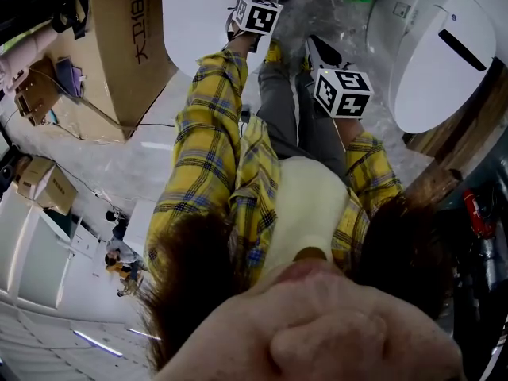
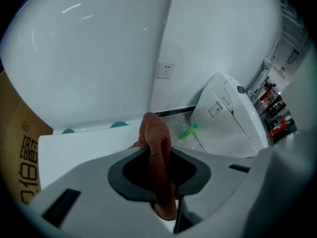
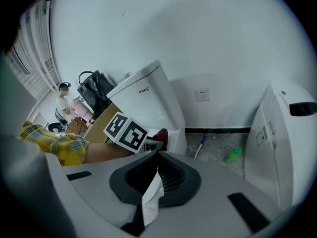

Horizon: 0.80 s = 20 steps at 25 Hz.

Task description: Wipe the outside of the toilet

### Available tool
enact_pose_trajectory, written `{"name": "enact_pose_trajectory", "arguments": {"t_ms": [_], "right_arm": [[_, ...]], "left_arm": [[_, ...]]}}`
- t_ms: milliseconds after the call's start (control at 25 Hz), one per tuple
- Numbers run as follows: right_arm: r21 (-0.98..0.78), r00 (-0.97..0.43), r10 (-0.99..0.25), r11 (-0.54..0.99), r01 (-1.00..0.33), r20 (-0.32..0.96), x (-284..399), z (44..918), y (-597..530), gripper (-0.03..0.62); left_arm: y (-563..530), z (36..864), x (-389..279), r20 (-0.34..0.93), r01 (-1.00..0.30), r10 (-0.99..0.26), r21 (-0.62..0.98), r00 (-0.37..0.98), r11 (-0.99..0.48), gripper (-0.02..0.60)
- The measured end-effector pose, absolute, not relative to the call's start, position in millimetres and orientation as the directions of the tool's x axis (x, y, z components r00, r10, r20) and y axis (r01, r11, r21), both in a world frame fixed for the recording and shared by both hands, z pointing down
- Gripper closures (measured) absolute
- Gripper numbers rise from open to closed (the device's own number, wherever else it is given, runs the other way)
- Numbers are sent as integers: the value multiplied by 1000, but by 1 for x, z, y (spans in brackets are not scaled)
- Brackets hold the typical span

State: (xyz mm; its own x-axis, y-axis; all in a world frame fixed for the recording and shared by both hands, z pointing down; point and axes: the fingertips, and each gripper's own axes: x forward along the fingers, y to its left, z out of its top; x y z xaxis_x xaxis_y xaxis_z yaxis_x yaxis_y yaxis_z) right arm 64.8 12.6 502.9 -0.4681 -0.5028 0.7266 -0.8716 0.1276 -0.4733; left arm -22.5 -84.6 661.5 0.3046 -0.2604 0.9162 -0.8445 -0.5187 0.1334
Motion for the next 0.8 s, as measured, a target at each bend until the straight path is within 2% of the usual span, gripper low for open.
{"name": "enact_pose_trajectory", "arguments": {"t_ms": [200,440,800], "right_arm": [[-479,-481,-505,145,-866,717,57,499,13,569],[-489,-506,-502,178,-854,702,38,490,7,569],[-486,-541,-466,244,-839,700,4,492,2,569]], "left_arm": [[-69,652,-28,903,-832,-248,178,350,-525,499],[-67,615,-77,861,-867,-342,198,377,-457,499],[-51,576,-178,851,-933,-456,102,262,-346,499]]}}
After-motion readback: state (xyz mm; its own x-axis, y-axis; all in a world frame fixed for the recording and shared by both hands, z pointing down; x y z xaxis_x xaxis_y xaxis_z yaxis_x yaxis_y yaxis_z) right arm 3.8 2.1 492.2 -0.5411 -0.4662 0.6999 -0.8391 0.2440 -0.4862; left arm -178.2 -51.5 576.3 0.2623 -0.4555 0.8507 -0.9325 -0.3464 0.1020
